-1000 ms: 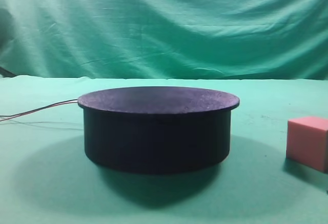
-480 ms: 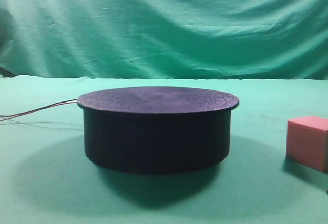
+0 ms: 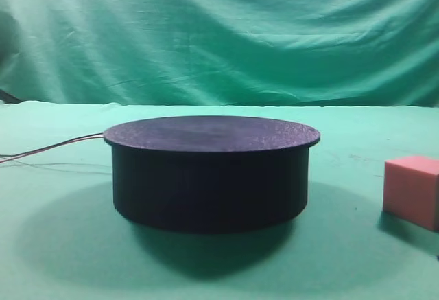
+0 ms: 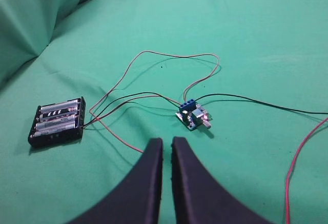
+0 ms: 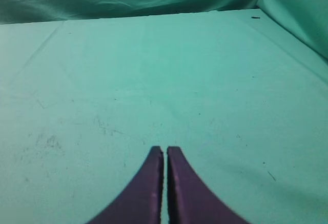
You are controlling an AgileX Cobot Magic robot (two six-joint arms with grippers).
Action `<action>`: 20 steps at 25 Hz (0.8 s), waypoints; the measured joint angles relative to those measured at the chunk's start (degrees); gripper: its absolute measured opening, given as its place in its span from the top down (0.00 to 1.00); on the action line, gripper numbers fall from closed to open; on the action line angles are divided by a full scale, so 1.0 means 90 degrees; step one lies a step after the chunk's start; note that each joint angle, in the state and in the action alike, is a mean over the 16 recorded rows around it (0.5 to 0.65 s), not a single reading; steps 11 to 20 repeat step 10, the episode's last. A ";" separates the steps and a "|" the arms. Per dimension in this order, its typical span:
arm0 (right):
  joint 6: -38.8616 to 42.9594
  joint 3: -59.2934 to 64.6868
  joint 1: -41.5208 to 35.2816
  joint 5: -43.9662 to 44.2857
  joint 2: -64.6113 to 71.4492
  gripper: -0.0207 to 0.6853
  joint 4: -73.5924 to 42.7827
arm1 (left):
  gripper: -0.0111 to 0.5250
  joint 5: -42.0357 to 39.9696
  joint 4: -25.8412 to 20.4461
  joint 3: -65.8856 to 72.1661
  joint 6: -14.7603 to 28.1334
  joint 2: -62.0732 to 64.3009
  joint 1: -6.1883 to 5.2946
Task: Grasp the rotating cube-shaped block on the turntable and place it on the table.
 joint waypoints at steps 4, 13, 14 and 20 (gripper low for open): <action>-0.0018 0.0001 0.0000 0.0095 0.0000 0.97 0.0034 | 0.98 0.0000 0.0000 0.0000 0.0000 0.0000 0.0000; -0.0027 0.0002 0.0000 0.0113 0.0000 0.97 0.0060 | 0.98 0.0000 0.0000 0.0000 0.0000 0.0000 0.0000; -0.0027 0.0002 0.0000 0.0113 0.0000 0.97 0.0060 | 0.98 0.0000 0.0000 0.0000 0.0000 0.0000 0.0000; -0.0027 0.0002 0.0000 0.0113 0.0000 0.97 0.0060 | 0.98 0.0000 0.0000 0.0000 0.0000 0.0000 0.0000</action>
